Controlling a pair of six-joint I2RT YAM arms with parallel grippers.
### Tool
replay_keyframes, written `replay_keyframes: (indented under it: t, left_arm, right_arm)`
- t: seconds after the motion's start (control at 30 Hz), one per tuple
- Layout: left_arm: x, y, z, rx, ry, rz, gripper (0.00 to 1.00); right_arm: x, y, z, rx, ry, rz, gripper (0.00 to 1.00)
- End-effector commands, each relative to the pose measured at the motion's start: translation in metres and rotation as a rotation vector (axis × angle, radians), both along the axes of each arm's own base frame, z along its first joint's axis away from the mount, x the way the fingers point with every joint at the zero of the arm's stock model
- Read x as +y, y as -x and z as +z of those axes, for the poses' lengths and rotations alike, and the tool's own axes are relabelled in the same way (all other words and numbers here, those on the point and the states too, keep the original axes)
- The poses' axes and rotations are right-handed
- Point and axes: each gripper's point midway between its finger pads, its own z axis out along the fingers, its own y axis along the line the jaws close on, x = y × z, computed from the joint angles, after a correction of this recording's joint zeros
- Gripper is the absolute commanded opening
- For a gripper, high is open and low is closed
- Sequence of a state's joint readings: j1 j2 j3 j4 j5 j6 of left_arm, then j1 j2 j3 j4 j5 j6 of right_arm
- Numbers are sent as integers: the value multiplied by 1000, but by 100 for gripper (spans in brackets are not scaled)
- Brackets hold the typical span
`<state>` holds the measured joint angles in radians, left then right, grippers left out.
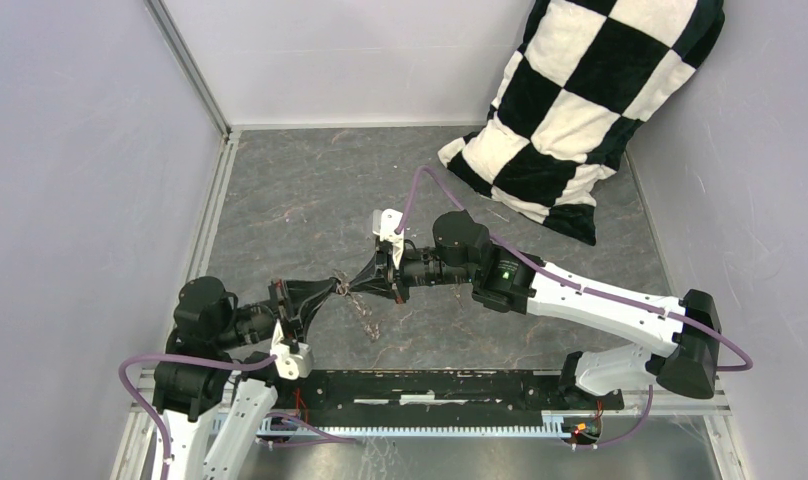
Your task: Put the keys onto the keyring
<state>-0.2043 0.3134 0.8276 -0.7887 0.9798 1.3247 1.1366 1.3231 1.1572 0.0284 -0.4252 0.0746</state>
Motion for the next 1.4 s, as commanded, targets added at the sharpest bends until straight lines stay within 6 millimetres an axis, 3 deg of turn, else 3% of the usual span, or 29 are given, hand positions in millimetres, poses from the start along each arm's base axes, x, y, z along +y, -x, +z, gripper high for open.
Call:
replay_keyframes:
  t: [0.0,0.3,0.73,1.07,1.23,1.3,1.37]
  left_arm:
    - [-3,10,1,-36,-13,-48,14]
    - [3,-2,15,-46,27,29,2]
    - [0,1,14,-48,27,5,2]
    - [-1,31,-27,-150,-174,-147,2]
    - [7,23,-25,-131,-197,-78,13]
    - [10,15,-11,-79,-141,-10,20]
    - [9,10,8,23,-39,44,36]
  right_arm:
    - [0,5,36,-36,-95,24,1]
    - [-2,13,26,-29,-73,62,1]
    - [3,22,27,-20,-68,116,1]
    - [-3,21,54,-44,-164,87,1]
    - [-7,15,52,-64,-147,53,0]
    - [-10,14,53,-74,-155,41,1]
    - [-13,15,57,-77,-178,37,1]
